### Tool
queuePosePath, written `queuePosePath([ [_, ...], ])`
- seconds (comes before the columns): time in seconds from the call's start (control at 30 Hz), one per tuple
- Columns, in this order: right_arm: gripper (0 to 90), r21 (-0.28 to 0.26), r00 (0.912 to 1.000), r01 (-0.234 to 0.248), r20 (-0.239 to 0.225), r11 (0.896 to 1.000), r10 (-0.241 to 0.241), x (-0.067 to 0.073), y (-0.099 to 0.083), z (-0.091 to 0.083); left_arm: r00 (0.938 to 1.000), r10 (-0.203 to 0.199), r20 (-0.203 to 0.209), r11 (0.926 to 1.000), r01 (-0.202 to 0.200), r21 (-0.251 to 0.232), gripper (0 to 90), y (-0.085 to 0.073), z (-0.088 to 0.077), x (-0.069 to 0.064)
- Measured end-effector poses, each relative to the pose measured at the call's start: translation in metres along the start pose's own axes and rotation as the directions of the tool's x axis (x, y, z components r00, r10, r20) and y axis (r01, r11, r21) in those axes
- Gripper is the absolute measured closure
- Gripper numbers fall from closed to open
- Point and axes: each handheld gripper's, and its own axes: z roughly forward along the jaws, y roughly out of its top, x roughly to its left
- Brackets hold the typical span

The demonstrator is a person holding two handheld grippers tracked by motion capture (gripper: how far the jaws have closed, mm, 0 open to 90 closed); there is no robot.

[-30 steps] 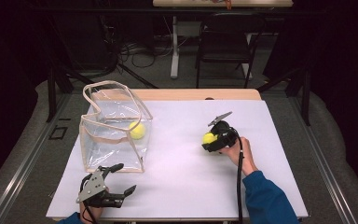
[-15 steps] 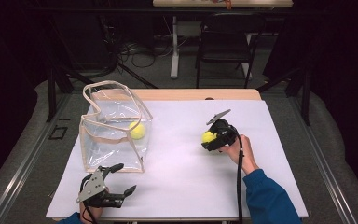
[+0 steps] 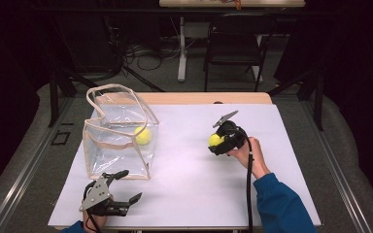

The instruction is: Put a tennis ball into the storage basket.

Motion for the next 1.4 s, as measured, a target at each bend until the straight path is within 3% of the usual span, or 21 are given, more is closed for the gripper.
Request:
queuePosePath([
  [1.4,26.1,-0.025,0.9974,0.070,0.017,0.997,-0.070,0.011,0.035,-0.037,1.0000,-0.004,-0.003,1.0000,0.004,0.003,16.1,0.000,0.001,0.000],
])
